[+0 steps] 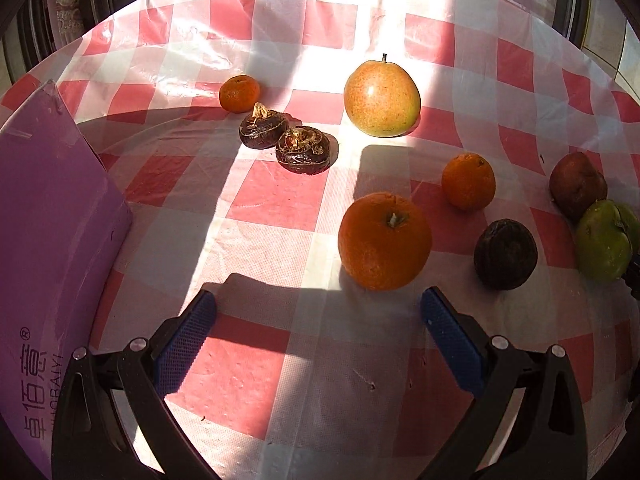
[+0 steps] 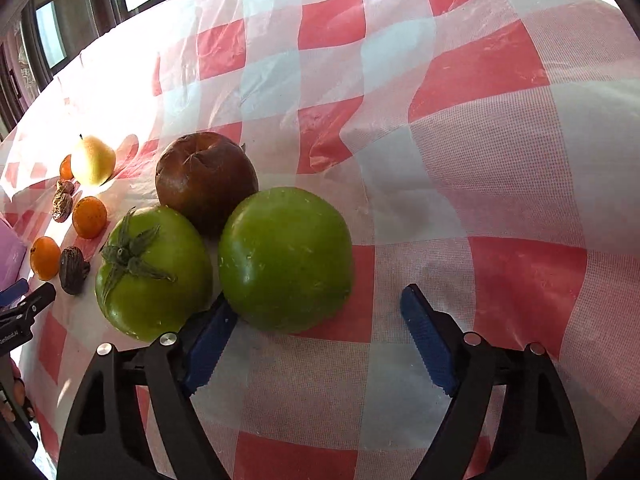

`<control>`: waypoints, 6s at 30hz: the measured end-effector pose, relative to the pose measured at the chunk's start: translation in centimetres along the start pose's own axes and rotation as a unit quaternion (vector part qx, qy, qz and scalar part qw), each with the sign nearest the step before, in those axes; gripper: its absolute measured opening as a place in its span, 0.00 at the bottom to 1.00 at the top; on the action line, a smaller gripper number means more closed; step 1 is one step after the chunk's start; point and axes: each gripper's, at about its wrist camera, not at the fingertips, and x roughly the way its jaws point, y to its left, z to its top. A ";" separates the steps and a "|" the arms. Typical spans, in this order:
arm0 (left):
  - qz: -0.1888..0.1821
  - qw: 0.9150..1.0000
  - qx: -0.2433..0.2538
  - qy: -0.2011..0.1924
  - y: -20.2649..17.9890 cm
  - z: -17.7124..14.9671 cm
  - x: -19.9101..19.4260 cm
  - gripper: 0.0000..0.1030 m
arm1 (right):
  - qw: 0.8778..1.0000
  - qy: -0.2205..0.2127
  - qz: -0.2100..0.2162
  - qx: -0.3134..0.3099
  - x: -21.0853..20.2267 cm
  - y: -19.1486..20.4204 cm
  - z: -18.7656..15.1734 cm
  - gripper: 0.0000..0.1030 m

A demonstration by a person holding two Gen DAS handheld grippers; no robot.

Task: Organize fruits
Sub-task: 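Grasp the green pomelo with the right tool while the left tool grasps an orange, then carry both fruits over the white box and open both tools to drop them, then grasp the second green pomelo with the right tool while the left tool grasps the dark plum, then carry the pomelo and plum into the white box and release both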

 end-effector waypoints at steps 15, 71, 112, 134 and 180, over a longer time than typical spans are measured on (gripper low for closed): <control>-0.005 1.000 0.008 0.011 -0.4 3.9 2.2 0.95 | 0.999 -0.023 0.024 -0.004 2.1 0.9 2.9 0.58; -0.054 0.987 0.107 0.108 28.6 0.2 -9.9 0.43 | 0.917 0.063 0.203 -0.338 -16.5 51.3 -3.6 0.58; 0.040 0.992 0.000 -0.118 32.1 4.8 -18.3 0.98 | 0.910 0.012 0.289 -0.298 -20.2 41.3 -1.0 0.80; -0.142 0.978 0.148 -0.034 1.3 0.7 -13.3 0.98 | 0.995 0.069 -0.066 0.038 -8.9 17.6 -6.2 0.84; -0.084 0.986 0.146 -0.013 -10.9 0.6 -1.3 0.39 | 0.995 0.013 0.058 -0.075 2.6 10.2 1.8 0.60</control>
